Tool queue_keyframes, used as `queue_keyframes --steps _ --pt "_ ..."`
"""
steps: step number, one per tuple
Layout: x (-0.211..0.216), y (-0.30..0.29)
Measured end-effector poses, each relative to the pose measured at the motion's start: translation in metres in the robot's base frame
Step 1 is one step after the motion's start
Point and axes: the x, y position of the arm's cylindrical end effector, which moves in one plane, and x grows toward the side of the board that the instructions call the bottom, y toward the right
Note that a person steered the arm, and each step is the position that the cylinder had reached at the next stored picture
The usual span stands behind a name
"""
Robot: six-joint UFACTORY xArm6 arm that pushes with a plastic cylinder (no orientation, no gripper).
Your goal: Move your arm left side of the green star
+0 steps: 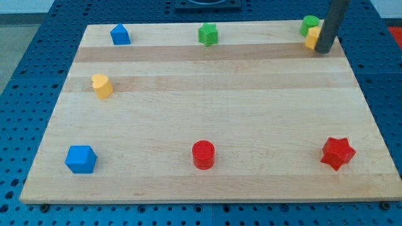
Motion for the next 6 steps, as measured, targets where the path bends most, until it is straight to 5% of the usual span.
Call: queue_keyframes --steps 4,6 --pt "0.005 -0.294" --pt "-0.058 -0.346"
